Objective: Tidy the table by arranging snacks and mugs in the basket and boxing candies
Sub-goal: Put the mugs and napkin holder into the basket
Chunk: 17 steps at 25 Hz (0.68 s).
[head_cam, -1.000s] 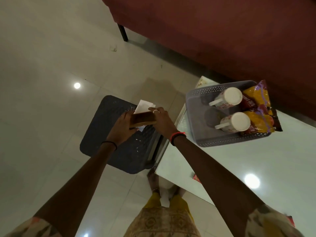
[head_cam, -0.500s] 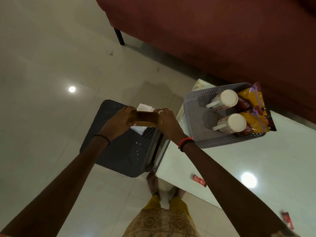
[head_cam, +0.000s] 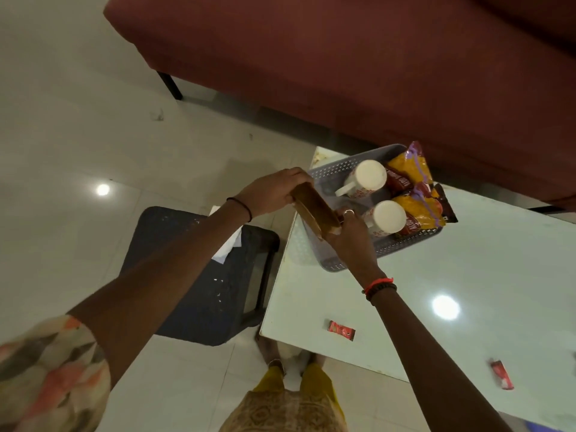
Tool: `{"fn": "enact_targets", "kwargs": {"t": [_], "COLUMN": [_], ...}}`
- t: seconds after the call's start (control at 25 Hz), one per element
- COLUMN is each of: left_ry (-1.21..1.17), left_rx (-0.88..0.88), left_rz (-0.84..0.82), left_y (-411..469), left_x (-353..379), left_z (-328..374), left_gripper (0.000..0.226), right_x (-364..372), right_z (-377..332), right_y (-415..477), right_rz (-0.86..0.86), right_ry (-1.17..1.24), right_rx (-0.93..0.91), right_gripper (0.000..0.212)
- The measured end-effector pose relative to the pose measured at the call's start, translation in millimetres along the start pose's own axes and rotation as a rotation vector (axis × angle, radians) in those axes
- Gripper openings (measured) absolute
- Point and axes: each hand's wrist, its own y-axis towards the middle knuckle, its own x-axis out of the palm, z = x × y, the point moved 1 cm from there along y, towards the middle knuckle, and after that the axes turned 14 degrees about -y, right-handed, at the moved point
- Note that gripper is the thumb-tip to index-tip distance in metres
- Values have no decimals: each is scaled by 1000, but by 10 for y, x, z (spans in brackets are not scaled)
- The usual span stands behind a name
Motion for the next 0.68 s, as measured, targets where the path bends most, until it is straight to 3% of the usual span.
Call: {"fn": "enact_targets", "kwargs": {"t": [0.2,0.4,0.68], "left_ry": [80,155,130], "left_rx": [19,37,-5], "left_rz": [-150,-253,-268], "left_y": [604,870,967], "left_x": [366,649,871], "left_z": [15,-152,-306], "left_gripper": [46,46,47], "right_x": [131,380,525], "right_z": [353,519,638], "right_y": [20,104,210], "right_rz": [15,-78,-105], "right_ry": [55,116,168], "right_rx": [199,288,333], "right_gripper": [33,40,40]}}
